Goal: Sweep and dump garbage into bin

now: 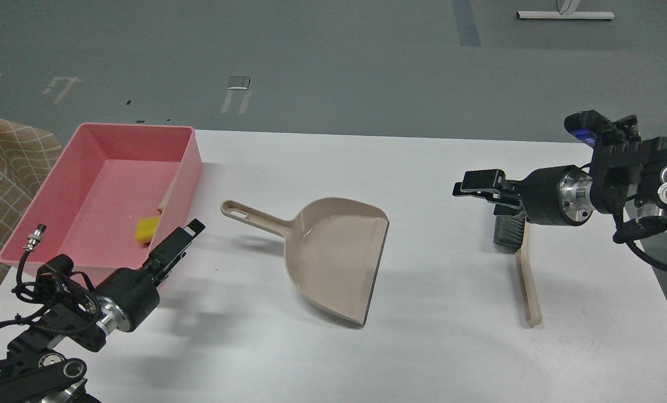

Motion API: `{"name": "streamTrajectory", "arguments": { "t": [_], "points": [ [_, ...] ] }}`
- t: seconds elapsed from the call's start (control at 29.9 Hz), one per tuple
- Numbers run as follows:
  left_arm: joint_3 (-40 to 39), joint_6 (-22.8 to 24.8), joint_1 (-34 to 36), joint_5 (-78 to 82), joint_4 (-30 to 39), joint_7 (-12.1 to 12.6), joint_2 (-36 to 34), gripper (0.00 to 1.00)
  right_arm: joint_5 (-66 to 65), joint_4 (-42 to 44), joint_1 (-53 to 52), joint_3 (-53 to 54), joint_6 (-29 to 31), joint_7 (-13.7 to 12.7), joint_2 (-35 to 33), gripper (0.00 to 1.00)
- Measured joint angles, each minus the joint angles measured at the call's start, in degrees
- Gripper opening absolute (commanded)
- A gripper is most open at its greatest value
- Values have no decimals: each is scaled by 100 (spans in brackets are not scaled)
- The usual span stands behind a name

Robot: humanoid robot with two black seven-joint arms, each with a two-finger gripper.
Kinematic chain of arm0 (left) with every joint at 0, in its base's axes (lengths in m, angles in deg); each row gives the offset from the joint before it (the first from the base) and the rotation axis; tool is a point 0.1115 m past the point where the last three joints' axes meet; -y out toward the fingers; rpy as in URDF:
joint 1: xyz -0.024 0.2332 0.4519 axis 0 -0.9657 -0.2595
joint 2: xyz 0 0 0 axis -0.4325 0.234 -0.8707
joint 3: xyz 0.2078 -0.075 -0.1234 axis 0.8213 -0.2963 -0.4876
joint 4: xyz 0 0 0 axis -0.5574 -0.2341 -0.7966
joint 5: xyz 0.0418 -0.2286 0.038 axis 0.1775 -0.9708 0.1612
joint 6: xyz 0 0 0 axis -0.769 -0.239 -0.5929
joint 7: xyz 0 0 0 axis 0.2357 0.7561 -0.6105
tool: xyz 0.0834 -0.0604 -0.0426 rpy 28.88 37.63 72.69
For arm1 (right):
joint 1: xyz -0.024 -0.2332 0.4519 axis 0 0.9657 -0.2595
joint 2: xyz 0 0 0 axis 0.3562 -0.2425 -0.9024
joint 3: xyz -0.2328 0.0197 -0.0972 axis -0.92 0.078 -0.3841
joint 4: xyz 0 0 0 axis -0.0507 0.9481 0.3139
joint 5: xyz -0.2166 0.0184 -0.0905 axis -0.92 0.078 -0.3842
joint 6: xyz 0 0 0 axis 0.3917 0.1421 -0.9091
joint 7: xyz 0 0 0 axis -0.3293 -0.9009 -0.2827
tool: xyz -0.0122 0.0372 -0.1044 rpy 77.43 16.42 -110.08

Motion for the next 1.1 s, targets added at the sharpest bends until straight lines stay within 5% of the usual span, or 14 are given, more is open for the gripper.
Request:
{"name": "streamTrajectory", "arguments": {
  "t": [0.7,1.1],
  "points": [
    [-170,1,378,-21,433,40,-433,98,12,31,-35,299,0,5,111,98],
    [-542,1,2138,-1651,238,67,-501,98,52,398,33,1458,-1,74,497,100]
  ]
}}
